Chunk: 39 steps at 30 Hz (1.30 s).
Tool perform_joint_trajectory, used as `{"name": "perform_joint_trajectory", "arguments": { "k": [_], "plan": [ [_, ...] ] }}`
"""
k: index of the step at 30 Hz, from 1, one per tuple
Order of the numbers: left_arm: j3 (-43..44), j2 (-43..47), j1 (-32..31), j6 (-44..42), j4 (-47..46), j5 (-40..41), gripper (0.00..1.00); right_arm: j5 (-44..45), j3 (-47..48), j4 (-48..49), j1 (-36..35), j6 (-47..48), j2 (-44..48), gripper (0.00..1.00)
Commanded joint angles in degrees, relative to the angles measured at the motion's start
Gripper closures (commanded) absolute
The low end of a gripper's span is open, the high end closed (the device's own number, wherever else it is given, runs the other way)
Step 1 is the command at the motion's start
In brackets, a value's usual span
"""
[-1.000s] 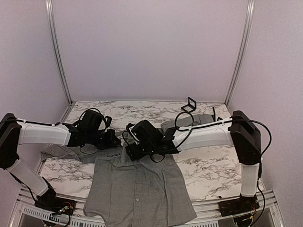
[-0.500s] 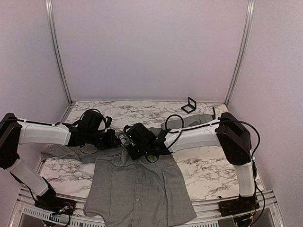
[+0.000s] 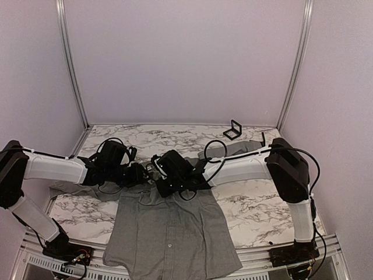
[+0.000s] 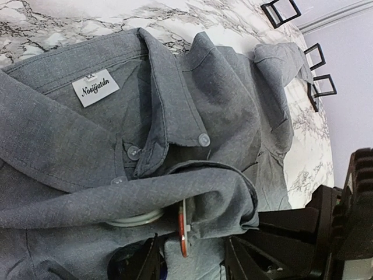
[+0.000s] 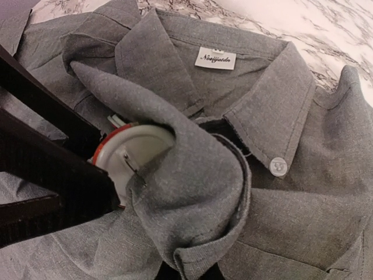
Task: Remove the brooch from the garment
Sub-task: Pick up the crumpled clothing from the center of the board, then pick up the brooch from the crumpled clothing.
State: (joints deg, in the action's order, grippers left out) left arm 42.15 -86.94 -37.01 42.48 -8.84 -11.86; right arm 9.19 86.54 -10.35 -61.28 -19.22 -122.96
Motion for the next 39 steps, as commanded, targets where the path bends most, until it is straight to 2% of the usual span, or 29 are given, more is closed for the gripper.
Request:
{"name": "perform_joint_trajectory", "arguments": {
  "k": [1,5,11,14,22,31,39],
  "plan": [
    [-2.0,2.4,-1.8,0.6,-0.9,4.8,0.57,-2.9,0.6,0.1,1.0,-1.4,2.2,1.00],
    [-3.5,3.4,-3.4,2.5,-1.2,9.1,0.58,-4.4,0.5,0.4,1.6,-2.3,2.5,1.00],
    [-5.3,2.6,-4.3,5.7,-5.2,11.4,0.70,-5.8,0.3,0.9,2.2,-3.2,2.8,1.00],
    [-5.5,1.9,-4.6,6.7,-6.9,13.4,0.73,-6.1,0.2,1.1,2.3,-3.4,3.0,1.00],
    [-4.5,-0.6,-4.9,7.5,-9.0,13.5,0.78,-6.3,-0.2,1.1,2.4,-3.8,3.1,1.00],
    [-5.1,-0.7,-5.5,7.9,-9.4,13.3,0.75,-6.2,-0.7,1.3,2.6,-4.2,3.4,1.00],
    [-5.0,-1.7,-6.0,8.5,-9.7,13.3,0.78,-6.1,-1.0,1.3,2.8,-4.2,3.6,1.00]
  ]
}}
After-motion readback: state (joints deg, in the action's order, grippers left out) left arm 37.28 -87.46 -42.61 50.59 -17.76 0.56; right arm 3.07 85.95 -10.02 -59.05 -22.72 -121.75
